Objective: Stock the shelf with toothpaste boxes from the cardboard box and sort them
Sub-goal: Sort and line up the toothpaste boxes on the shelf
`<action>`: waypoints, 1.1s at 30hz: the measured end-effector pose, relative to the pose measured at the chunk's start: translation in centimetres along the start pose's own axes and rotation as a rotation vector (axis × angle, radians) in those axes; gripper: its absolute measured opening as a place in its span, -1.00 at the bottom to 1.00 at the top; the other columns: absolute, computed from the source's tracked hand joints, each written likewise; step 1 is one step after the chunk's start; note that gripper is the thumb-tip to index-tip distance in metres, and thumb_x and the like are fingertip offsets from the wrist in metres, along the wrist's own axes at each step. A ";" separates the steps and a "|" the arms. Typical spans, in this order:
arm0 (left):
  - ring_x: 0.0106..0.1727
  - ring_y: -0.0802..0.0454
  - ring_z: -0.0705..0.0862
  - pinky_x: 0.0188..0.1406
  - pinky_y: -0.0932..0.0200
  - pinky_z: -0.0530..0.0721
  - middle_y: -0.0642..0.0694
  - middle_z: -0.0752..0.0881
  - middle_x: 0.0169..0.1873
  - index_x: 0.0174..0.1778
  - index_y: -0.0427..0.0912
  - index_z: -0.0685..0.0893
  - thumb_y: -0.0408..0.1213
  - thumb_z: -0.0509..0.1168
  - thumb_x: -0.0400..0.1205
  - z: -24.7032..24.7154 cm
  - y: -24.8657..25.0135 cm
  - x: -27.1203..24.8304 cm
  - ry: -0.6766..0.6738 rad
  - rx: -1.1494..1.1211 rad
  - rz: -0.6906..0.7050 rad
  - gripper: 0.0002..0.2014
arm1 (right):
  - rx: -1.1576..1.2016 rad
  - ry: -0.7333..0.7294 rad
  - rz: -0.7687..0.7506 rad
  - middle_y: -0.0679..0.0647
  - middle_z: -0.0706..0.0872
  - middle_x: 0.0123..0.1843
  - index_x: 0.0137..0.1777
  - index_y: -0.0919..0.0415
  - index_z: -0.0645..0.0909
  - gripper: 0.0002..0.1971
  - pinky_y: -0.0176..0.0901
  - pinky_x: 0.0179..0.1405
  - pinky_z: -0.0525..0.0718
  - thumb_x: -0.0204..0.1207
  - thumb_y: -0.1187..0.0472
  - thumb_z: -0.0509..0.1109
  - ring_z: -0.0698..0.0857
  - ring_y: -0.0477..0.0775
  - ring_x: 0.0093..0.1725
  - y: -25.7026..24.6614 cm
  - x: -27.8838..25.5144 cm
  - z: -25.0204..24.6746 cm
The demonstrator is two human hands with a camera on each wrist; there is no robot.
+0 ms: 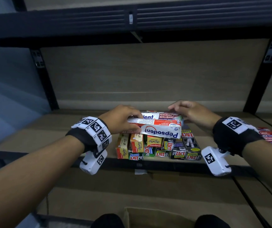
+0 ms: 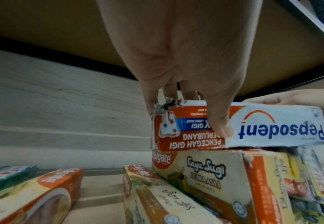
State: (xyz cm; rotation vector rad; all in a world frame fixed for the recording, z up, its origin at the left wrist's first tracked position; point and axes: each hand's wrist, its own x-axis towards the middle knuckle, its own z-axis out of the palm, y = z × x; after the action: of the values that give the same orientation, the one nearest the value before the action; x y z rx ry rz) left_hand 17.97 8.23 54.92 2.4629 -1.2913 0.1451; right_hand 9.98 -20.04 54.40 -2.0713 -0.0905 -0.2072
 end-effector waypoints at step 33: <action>-0.01 0.22 0.77 0.02 0.16 0.79 0.10 0.80 -0.02 0.12 -0.07 0.69 -0.17 0.65 0.38 -2.7 6.4 0.8 0.316 -0.350 -0.017 -0.57 | 0.150 0.091 -0.254 0.00 0.84 0.12 0.33 0.13 0.59 -0.38 0.08 0.21 0.77 0.27 0.22 0.73 0.82 -0.02 0.12 -5.6 -2.9 3.1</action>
State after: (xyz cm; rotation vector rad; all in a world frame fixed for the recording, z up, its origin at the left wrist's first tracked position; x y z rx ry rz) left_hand 13.44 5.31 59.32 2.0567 -1.0583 0.2676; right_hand 6.64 -14.60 57.18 -1.8950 -0.3054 -0.4372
